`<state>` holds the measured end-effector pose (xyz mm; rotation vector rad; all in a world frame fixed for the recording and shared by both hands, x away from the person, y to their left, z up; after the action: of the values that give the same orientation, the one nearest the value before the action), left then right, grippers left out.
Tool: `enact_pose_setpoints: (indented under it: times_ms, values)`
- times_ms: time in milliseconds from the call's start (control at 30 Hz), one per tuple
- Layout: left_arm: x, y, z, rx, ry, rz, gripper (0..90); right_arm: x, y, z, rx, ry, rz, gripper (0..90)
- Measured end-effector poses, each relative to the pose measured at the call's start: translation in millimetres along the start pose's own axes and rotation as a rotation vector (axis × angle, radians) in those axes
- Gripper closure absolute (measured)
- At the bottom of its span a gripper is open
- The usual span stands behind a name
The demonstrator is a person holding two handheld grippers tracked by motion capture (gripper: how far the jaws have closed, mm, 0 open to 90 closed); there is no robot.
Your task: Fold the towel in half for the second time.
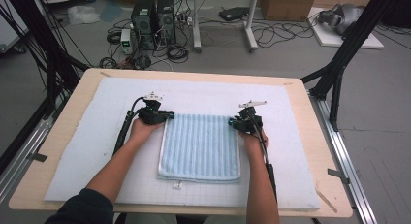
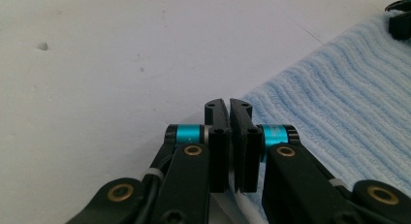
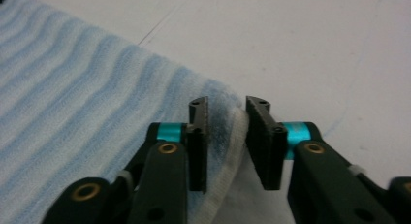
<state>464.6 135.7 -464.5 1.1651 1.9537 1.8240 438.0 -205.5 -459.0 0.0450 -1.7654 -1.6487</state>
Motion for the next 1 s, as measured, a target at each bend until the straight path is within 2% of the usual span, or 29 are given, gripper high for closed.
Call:
enact_pose_setpoints:
  times_ms: [67, 167, 267, 333, 400, 500, 567, 633, 767, 900, 1000]
  values:
    - [0.0, 0.0, 0.0, 0.0, 0.0, 0.0, 86.0, -1.1, 1.1, 4.0, 0.02, 0.003, 0.005, 81.4]
    - [0.1, 0.3, 0.5, 0.003, 0.0, -0.003, 86.2, -0.5, 1.3, 2.3, 0.01, 0.009, 0.006, 82.7]
    - [1.4, 1.0, 3.5, 0.041, 0.003, -0.021, 86.2, 0.2, 2.8, 1.7, -0.002, -0.009, -0.005, 83.4]
    - [1.5, 2.0, 2.7, 0.035, 0.011, -0.028, 86.2, -0.7, 6.5, 1.9, -0.004, -0.02, -0.009, 83.4]
    - [3.0, 5.2, 3.1, 0.031, 0.02, -0.058, 86.2, -0.5, 12.6, 1.6, 0.011, -0.035, -0.04, 83.4]
    - [8.1, 12.4, 4.0, 0.04, 0.019, -0.124, 86.1, 2.6, 21.0, 0.9, 0.003, -0.036, -0.095, 83.4]
    - [10.9, 14.4, 3.5, 0.034, 0.006, -0.133, 86.0, 5.2, 22.4, -0.6, 0.001, -0.028, -0.112, 83.3]
    - [13.6, 15.7, 2.2, 0.054, -0.013, -0.139, 86.0, 7.8, 22.4, -1.0, -0.004, -0.016, -0.112, 83.2]
    - [21.9, 20.7, -4.1, 0.039, -0.041, -0.148, 85.9, 16.6, 24.4, 1.6, 0.02, 0.004, -0.122, 83.2]
    - [34.8, 26.8, -12.2, 0.028, -0.056, -0.204, 85.9, 32.7, 28.0, 3.7, 0.027, 0.034, -0.157, 83.2]
    - [45.1, 26.6, -18.6, 0.018, -0.072, -0.216, 85.9, 44.5, 30.3, 6.9, 0.034, 0.06, -0.185, 83.2]
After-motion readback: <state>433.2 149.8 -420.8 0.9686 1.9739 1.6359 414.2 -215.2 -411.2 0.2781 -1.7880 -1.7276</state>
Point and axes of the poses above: each handheld gripper's, and its own axes: x roughly backward along the jaws, y roughly out of its top, z roughly to its left, the point moved 2 cm from there along -x, roughly forward along the jaws, and after that the axes turned 15 degrees about -z, right-handed, at the moved point
